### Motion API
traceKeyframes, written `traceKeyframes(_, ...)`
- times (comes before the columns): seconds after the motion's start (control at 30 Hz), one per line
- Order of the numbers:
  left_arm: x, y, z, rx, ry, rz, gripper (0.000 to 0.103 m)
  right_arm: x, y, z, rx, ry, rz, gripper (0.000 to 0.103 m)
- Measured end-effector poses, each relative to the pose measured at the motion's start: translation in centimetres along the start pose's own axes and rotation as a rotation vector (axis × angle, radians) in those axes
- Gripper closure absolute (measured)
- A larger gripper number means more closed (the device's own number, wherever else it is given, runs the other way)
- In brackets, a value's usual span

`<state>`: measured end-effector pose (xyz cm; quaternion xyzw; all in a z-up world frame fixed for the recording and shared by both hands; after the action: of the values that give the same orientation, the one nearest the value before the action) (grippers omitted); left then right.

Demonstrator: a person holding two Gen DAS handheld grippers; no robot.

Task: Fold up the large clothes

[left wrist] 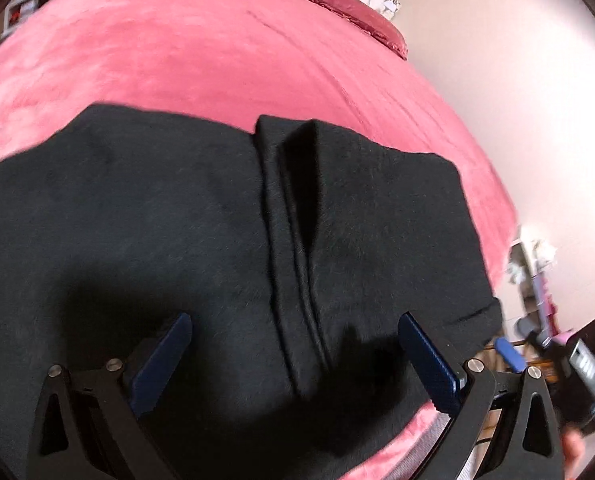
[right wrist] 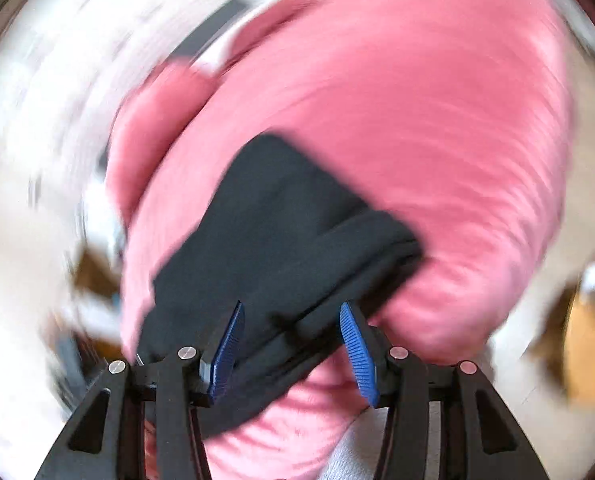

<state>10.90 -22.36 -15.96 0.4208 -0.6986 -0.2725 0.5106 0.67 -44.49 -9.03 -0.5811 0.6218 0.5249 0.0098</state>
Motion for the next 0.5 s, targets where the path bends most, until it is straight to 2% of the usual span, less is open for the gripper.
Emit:
traceKeyframes(0.03,0.4,-0.4,-0.2,-0.002,-0.016,-0.022,0.0,1.7,0.3,-0.7,0.021,-0.1,-0.011,0.051)
traceKeyframes(0.1,1.2,-1.6,-0.7,-0.01,-0.047,-0.078,0.0,3.9,0.6,-2.0,0.042,-0.205,0.022,0.051)
traceKeyframes(0.2,2.3,-3.0,-0.5,-0.033,-0.116,-0.174,0.0,6.1,0.9,-4.0,0.033,-0.211,0.18,0.051)
traceKeyframes(0.23,2.8,-3.2,-0.3,-0.036,-0.146,-0.187,0.0,5.8,-0.1,-4.5,0.002,-0.207,0.196,0.052)
traceKeyframes(0.3,3.7,-3.6,-0.1,-0.041,-0.175,-0.179,0.003,5.8,-1.8,-4.5,-0.055,-0.235,0.141,0.065)
traceKeyframes(0.33,4.0,-3.5,0.0,-0.038,-0.18,-0.166,0.006,5.6,-2.7,-4.4,-0.076,-0.255,0.107,0.068)
traceKeyframes(0.37,4.4,-3.4,0.1,-0.033,-0.185,-0.153,0.015,5.5,-3.3,-4.1,-0.096,-0.269,0.089,0.069)
traceKeyframes(0.4,4.8,-3.3,0.2,-0.029,-0.195,-0.137,0.022,5.3,-3.7,-3.7,-0.103,-0.268,0.103,0.07)
traceKeyframes(0.5,5.2,-3.1,0.6,-0.032,-0.213,-0.111,0.027,5.3,-2.9,-2.4,-0.103,-0.165,0.16,0.074)
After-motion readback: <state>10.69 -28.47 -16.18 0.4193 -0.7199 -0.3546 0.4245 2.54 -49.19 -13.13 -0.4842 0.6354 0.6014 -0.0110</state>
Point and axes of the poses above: each gripper's, at about its wrist camera, not at the fingertips, and y roughly against the way its jaws point, x to its right, z to its underside, the point moved 6 cm from there along -y, roughly the way its jaws point, and after that the axes turned 9 degrees about y, right-handed, at the moved point
